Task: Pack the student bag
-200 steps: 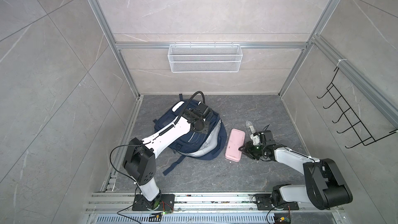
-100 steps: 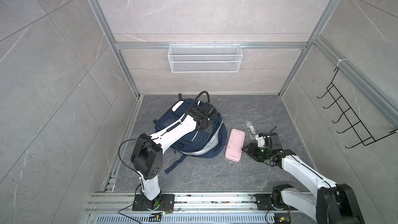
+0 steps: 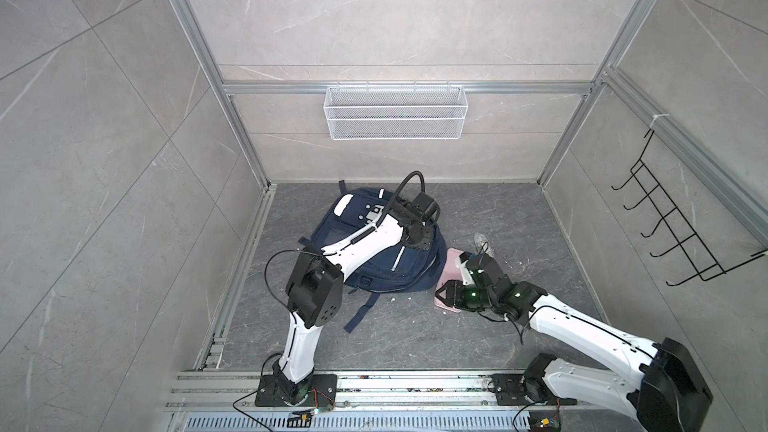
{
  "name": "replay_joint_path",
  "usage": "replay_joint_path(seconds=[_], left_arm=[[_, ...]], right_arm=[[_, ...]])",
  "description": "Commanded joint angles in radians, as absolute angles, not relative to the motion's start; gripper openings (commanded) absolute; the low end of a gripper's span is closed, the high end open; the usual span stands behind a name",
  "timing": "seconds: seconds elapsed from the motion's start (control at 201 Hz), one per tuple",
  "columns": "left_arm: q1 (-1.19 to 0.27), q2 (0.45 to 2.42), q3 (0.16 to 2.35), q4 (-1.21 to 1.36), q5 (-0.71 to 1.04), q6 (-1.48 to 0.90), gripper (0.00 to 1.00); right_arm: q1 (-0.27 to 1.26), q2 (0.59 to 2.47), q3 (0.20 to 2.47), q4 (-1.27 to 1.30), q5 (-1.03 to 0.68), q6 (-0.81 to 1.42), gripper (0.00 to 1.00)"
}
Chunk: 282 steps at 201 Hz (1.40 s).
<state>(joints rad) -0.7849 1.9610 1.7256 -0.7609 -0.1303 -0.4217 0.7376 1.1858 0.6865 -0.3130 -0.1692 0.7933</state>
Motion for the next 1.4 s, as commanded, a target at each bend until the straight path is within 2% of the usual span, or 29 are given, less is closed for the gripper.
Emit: replay_joint_path(seconds=[0.0,0.119,0.254,0.438,0.682,1.025,1.239,1.399], left_arm=[[-0.744,1.734,1.559,-0.739,-0.185,-0.456,0.41],[-0.690,1.514,1.308,-0.690,-0.215,-0.525,0.43],[-0.583,1.323,1.060,-0.628,-0.166,-0.614,0.48],[-0.412,1.207,0.846,-0.512,-0.029,-0.702,0.49],[-0.254,1.243,0.709,-0.329,0.115,-0.798,0.49],[-0.167,1.327,0.670,-0.237,0.161,-0.813,0.49],[-0.142,1.360,0.657,-0.193,0.191,-0.820,0.45],[-0.142,1.367,0.640,-0.172,0.209,-0.825,0.35]], right_arm=[[0.830,1.291,0.768,-0.266,-0.041,0.808,0.49],[0.945,1.437,0.880,-0.253,0.027,0.800,0.49],[1.041,1.600,1.015,-0.244,0.062,0.798,0.50],[1.101,1.796,1.177,-0.228,0.054,0.813,0.52],[1.111,1.953,1.345,-0.232,0.022,0.815,0.52],[1.132,2.113,1.508,-0.273,0.047,0.884,0.51],[1.140,2.159,1.525,-0.255,0.099,0.956,0.48],[1.140,2.193,1.540,-0.236,0.140,0.998,0.47]])
